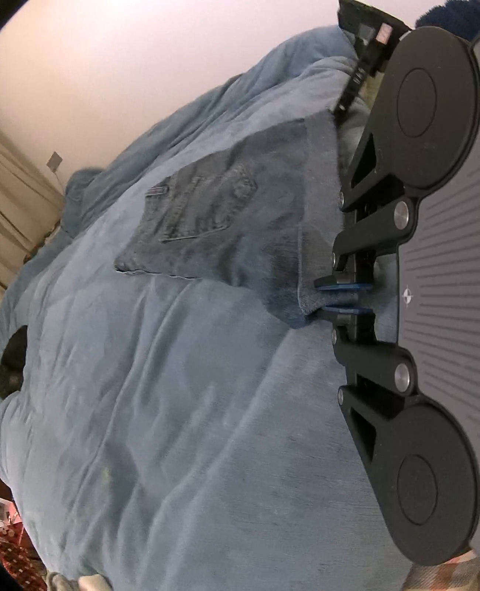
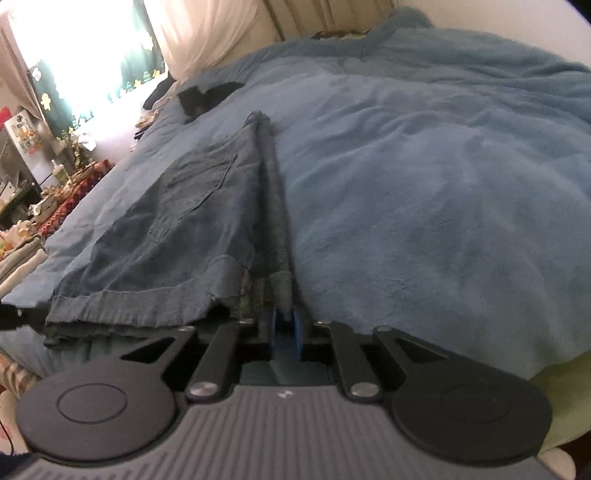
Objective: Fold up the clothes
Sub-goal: 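Fold the seam edge over with the right gripper while the left gripper holds the hem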
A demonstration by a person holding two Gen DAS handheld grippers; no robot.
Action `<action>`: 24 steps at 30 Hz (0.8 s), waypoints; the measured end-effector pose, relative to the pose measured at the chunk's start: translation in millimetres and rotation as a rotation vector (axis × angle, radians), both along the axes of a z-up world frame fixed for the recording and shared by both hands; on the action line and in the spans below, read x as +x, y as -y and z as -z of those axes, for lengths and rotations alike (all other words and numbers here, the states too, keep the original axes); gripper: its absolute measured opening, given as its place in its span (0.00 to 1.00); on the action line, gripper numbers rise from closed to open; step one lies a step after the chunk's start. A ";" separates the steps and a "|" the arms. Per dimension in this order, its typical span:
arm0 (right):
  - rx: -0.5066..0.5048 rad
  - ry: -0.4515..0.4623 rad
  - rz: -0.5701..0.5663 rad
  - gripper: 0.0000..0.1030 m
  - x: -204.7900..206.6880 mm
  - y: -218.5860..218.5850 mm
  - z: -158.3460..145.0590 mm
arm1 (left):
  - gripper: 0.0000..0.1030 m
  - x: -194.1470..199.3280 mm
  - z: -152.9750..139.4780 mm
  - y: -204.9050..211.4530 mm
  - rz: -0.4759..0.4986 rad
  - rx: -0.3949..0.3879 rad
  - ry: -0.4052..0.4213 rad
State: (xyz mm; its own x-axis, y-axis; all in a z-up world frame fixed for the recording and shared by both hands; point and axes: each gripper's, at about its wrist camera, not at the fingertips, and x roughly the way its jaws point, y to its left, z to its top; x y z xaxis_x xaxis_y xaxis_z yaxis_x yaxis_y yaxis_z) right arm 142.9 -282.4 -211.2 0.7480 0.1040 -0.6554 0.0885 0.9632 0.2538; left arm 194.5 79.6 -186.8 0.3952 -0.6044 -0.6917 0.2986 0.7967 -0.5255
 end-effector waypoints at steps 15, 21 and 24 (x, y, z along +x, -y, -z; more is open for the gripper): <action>0.016 0.048 -0.110 0.09 17.0 -19.8 -27.2 | 0.07 -5.3 -13.5 -0.6 -0.007 -0.026 0.032; -0.042 0.128 -0.081 0.09 -6.1 -11.7 -51.0 | 0.07 -24.5 -32.7 7.2 0.071 -0.066 0.084; -0.028 0.045 -0.048 0.09 5.0 0.6 -19.6 | 0.07 -22.5 -10.0 19.5 0.110 0.007 0.035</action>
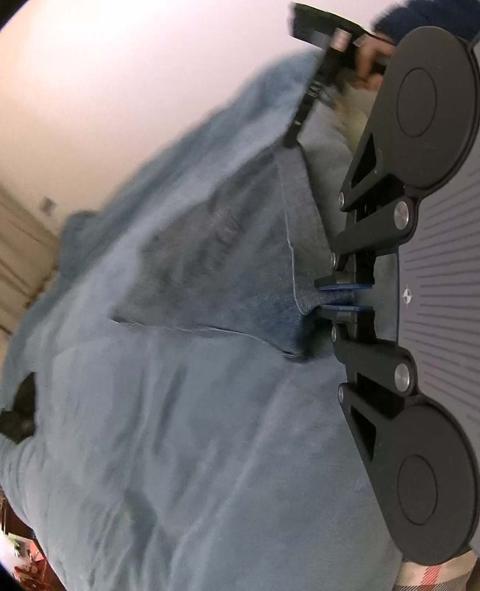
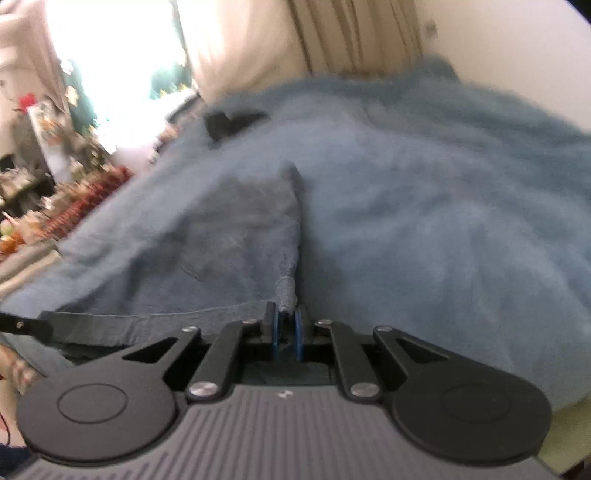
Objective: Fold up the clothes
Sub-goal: 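Fold the seam edge over with the right gripper while the left gripper holds the hem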
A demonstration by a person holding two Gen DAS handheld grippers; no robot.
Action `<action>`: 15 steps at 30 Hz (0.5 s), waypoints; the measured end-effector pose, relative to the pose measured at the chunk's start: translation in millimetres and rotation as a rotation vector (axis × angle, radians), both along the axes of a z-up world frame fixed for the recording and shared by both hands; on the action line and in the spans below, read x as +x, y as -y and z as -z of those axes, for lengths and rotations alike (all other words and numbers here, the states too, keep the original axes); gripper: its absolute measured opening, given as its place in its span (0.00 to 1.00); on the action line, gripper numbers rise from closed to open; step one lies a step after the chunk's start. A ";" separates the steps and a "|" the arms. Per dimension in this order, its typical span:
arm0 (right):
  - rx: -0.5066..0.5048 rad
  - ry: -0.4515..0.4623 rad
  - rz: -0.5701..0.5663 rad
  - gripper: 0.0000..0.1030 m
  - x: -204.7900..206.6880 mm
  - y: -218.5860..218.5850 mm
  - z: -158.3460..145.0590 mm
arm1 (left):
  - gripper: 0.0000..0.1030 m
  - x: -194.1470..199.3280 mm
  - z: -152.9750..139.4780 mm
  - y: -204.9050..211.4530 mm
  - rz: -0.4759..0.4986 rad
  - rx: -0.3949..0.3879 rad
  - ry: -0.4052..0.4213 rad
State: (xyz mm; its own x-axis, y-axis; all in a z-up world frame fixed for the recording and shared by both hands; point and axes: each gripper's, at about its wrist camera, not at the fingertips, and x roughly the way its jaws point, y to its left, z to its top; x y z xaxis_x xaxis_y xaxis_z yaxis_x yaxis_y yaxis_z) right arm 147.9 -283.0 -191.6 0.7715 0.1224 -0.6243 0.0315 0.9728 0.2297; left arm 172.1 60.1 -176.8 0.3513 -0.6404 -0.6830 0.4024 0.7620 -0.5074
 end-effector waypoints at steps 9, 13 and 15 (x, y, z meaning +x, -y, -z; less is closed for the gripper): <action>0.062 0.009 0.044 0.31 -3.2 15.2 17.7 | 0.23 -2.1 -6.1 -15.2 0.029 0.046 0.046; 0.114 0.028 0.053 0.38 -4.5 23.5 11.9 | 0.47 -6.0 -23.2 -26.1 0.013 0.007 0.120; 0.103 0.006 0.052 0.41 3.0 23.5 14.1 | 0.49 2.5 -19.2 -20.8 0.001 0.025 0.133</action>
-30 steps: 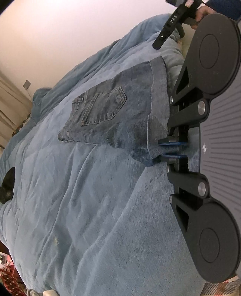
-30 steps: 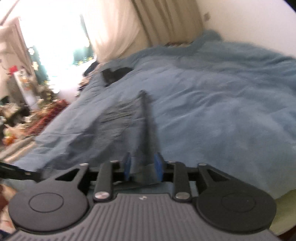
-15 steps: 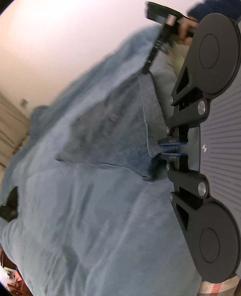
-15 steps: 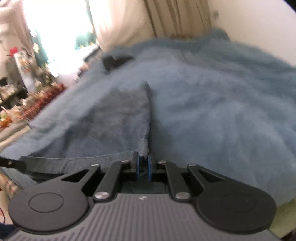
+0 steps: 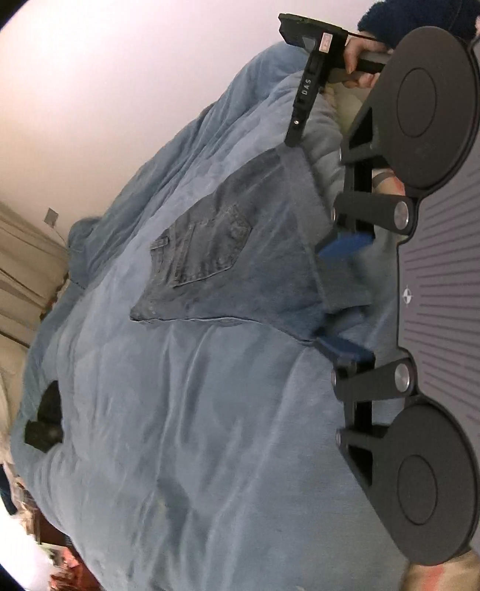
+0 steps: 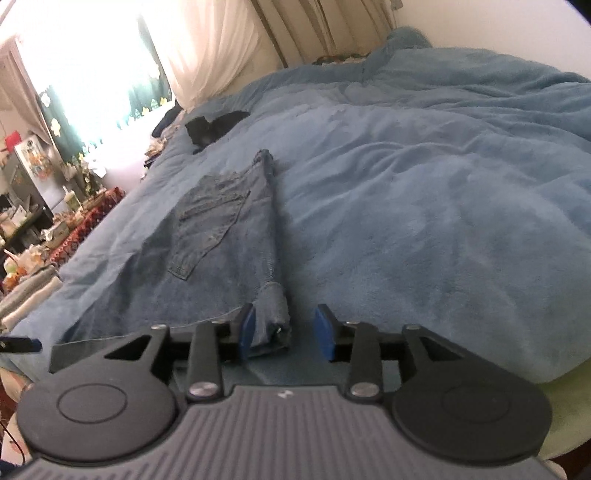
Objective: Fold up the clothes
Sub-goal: 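Fold the seam edge over with the right gripper while the left gripper holds the hem, then release the shorts with both grippers and lift them away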
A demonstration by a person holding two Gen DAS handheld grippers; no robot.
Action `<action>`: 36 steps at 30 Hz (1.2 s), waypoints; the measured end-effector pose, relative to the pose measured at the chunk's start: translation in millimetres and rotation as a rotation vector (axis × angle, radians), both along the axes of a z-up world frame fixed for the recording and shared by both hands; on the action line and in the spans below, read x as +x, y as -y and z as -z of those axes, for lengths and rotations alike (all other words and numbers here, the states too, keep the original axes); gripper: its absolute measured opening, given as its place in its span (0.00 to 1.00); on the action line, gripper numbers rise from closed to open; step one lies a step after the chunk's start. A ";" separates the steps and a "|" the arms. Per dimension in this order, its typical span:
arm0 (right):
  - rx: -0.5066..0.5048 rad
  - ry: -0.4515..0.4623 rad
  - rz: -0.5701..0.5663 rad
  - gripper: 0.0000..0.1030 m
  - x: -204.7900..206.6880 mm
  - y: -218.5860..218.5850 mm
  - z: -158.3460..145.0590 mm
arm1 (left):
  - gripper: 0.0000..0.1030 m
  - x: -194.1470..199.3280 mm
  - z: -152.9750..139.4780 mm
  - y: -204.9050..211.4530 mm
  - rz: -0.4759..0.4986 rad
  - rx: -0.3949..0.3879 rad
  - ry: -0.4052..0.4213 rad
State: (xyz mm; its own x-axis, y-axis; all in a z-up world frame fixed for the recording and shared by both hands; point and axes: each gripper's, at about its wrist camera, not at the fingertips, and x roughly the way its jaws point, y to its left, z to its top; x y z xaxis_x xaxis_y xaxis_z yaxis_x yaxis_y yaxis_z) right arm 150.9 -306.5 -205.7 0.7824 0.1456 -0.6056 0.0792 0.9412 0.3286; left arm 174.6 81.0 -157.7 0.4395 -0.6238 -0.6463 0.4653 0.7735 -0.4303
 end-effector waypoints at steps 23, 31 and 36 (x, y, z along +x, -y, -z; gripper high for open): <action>0.073 0.029 -0.065 0.11 8.8 -20.8 -25.0 | 0.13 19.8 0.7 15.2 0.006 -0.029 -0.031; 0.063 -0.011 -0.065 0.12 -7.5 -37.0 -0.9 | 0.11 12.4 25.8 -0.6 -0.013 0.063 -0.039; 0.065 -0.041 -0.045 0.20 -21.2 -24.9 17.0 | 0.17 8.2 37.0 -8.7 -0.042 0.040 -0.032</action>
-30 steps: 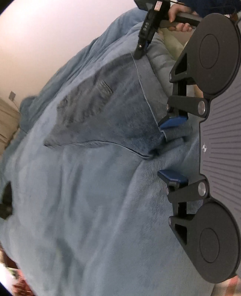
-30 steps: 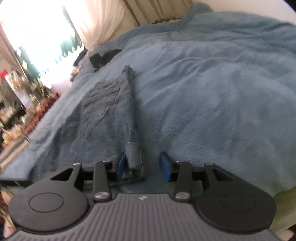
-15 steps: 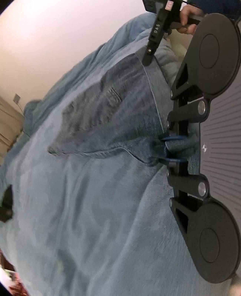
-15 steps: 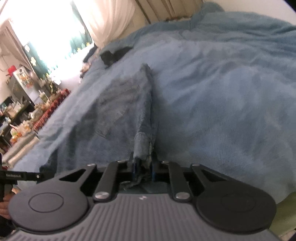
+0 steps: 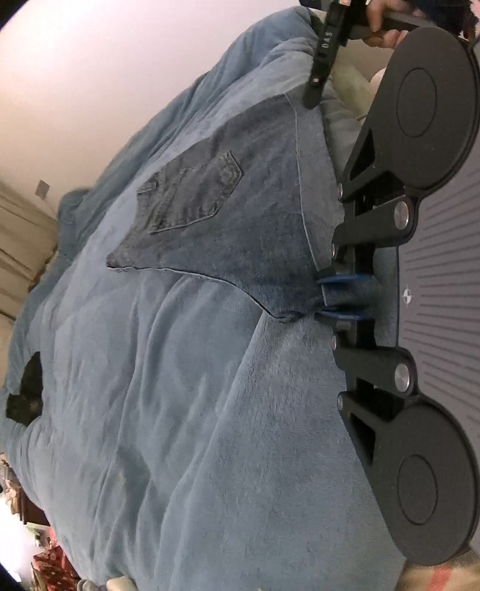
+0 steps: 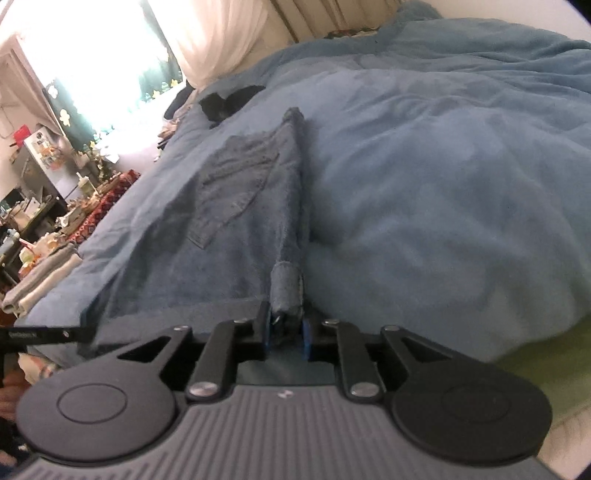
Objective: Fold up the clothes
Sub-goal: 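Release the shorts with both grippers and lift them away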
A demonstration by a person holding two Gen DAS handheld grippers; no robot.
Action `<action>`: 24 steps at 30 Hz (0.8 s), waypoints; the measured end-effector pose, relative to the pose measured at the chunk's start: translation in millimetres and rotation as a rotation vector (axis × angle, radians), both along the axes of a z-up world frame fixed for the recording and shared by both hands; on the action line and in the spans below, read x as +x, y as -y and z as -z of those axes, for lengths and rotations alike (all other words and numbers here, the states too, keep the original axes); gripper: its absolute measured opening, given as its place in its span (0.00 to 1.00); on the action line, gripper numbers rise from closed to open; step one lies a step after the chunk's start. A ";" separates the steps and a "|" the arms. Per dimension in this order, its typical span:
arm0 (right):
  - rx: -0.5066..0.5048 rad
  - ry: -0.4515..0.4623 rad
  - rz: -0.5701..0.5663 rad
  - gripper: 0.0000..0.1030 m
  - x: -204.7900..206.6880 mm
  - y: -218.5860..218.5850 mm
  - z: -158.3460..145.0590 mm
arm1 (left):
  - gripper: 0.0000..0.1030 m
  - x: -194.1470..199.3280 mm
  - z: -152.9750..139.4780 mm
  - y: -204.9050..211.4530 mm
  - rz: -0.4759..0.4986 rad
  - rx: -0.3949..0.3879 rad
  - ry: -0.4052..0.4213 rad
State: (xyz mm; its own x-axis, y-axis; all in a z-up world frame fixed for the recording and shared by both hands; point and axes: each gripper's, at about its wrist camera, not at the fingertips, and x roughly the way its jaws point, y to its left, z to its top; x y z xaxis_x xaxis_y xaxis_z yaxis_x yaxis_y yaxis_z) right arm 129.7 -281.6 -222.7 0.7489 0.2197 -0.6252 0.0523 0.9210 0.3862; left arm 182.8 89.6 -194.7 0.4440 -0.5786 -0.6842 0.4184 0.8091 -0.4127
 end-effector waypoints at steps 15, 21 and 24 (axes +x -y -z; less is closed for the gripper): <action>-0.154 0.010 -0.117 0.85 -5.2 -31.3 -66.5 | 0.51 -25.9 -49.8 31.2 0.056 0.049 0.068; -0.183 0.023 -0.086 0.99 28.0 -56.4 -77.2 | 0.72 -19.8 -48.5 70.1 0.110 0.055 0.095; -0.247 0.026 -0.024 0.99 41.5 -69.5 -80.8 | 0.74 -13.6 -51.5 85.9 0.088 0.091 0.100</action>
